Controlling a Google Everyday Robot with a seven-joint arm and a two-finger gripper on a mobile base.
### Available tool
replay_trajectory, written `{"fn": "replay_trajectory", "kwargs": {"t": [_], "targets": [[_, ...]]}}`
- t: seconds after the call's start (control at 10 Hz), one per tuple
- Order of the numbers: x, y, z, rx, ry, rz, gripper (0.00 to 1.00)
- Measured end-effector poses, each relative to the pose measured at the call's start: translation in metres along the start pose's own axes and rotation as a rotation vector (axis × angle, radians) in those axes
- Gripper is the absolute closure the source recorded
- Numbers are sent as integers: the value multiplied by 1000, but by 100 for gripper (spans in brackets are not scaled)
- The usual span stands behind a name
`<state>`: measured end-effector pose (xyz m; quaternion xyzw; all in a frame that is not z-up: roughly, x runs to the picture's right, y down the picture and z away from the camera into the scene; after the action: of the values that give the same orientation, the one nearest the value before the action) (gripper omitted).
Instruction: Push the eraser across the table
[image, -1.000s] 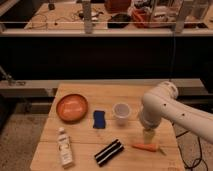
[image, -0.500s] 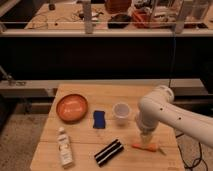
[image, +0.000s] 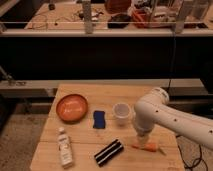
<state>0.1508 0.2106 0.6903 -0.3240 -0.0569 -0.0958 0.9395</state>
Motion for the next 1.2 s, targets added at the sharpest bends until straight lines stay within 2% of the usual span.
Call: {"fn": "replay_trajectory", "kwargs": {"t": [0.2,0.3,0.5,0.6,0.7,0.9,1.1,1.2], "targets": [[-5,0,4,-1,-4,-12,57],[-6,0,6,-2,-7,-15,60],[-7,0,12,-4,-18,-15,79],[-7,1,23,-7,-30,-18,91],[-5,2,32,-8,-36,-21,96],[-3,6,49,-19,-54,-30,98],[-5,7,52,-26,-66,-35,98],[-4,10,61,-38,-70,-35,98]]}}
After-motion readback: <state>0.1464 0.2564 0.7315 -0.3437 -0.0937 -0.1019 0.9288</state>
